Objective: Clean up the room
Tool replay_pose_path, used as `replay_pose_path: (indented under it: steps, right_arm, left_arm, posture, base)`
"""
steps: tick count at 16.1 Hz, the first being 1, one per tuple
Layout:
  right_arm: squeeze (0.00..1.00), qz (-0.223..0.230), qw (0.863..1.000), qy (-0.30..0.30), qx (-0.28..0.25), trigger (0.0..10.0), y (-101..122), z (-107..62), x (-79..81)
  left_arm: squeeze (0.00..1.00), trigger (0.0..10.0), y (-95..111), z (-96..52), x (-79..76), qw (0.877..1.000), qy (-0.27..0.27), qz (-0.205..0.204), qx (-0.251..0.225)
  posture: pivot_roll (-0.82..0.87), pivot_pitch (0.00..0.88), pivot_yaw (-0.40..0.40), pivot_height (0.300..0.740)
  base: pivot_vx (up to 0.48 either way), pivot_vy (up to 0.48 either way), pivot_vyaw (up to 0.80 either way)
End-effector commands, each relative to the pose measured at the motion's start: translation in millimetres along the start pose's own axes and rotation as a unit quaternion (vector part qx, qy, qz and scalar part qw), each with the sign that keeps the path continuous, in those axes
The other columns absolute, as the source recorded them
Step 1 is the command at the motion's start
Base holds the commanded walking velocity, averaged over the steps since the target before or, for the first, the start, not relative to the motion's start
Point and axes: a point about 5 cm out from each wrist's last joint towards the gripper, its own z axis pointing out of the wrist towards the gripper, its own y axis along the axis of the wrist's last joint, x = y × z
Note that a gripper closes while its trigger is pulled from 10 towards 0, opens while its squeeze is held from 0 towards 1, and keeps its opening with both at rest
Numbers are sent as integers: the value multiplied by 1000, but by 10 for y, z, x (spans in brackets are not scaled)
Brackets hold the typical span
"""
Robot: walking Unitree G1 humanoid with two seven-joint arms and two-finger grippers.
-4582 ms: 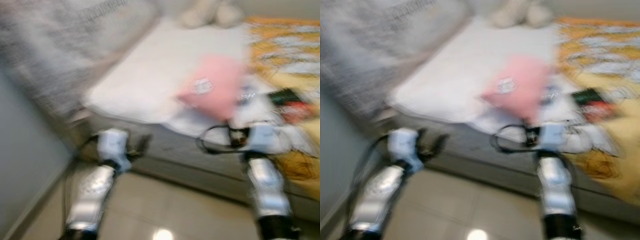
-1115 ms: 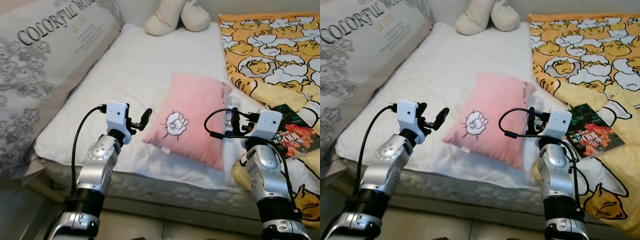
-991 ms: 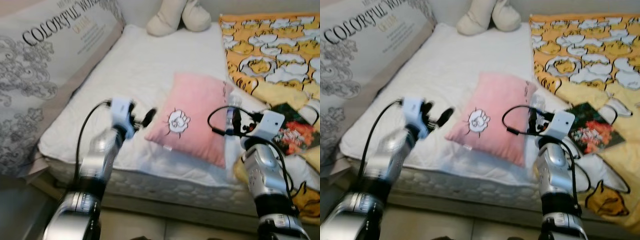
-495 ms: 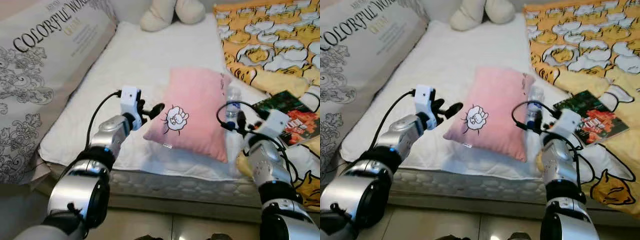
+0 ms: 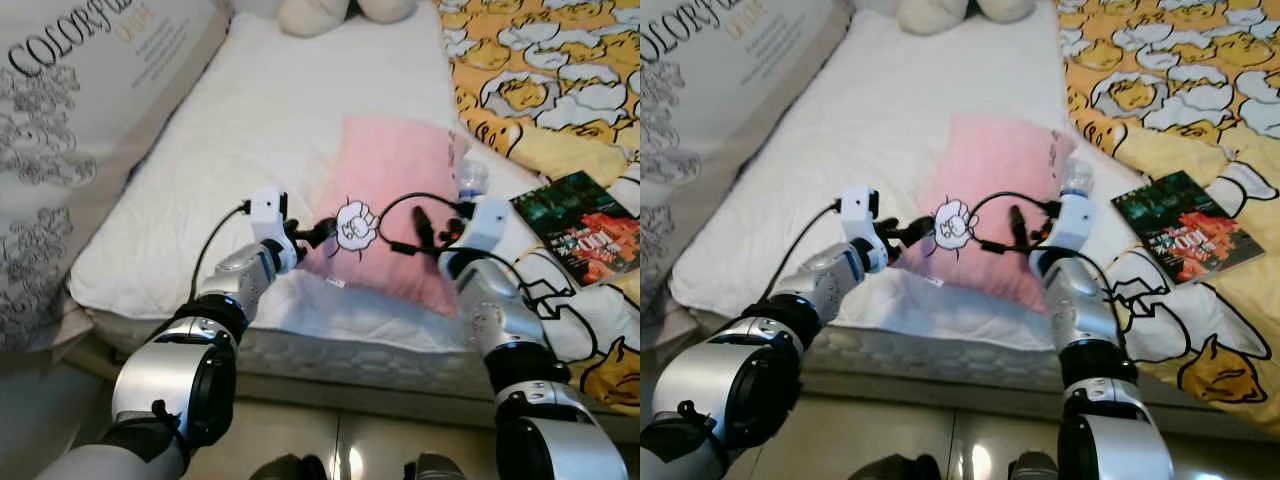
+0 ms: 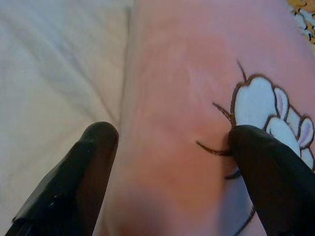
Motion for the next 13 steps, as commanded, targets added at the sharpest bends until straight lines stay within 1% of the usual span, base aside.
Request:
replay_pose_path:
  steps: [1,3,4,6,8,9,10,13]
  right_arm:
    - [0,7,1000,-6,3,10000,7,8,13]
    - [0,-12,1000,-25,-4,10000,34,-16,-19]
    - [0,-38,998,-46,-2,10000,40,-25,-74]
    - [0,-47,998,-40,-2,10000,47,-50,-103]
    - [0,-32,998,-55,-4,10000,57,-67,-167]
    - [0,-24,997,-75,4,10000,32,-77,-245]
    - [1000,-24,996,-80,11,10000,9,-78,-258]
    - [1000,4,997,-78,22,10000,-37,-81,-259]
  left_arm:
    - [0,10000,24,-1,9,1000,-1,-5,1]
    - [0,10000,27,21,-43,1000,-11,-2,0]
    - [0,10000,41,28,-57,1000,-13,0,-2]
    - [0,10000,65,37,-64,1000,-4,17,-5]
    - [0,10000,64,46,-83,1000,-6,19,-5]
    - [0,10000,67,55,-106,1000,-11,15,-7]
    - [0,10000,66,57,-110,1000,-11,14,-7]
    - [0,10000,69,56,-105,1000,-10,12,-7]
  posture:
    - [-230,138,179,740]
    - [-232,144,180,740]
    - [-235,145,182,740]
    - [-244,147,187,740]
    - [-244,147,187,740]
    - [-249,147,194,740]
    - [-247,147,196,740]
    - [-241,148,197,740]
  base:
    - [0,0,0]
    - [0,0,0]
    - [0,0,0]
    - [0,0,0]
    - [0,0,0]
    - [0,0,0]
    - [0,0,0]
    - [0,0,0]
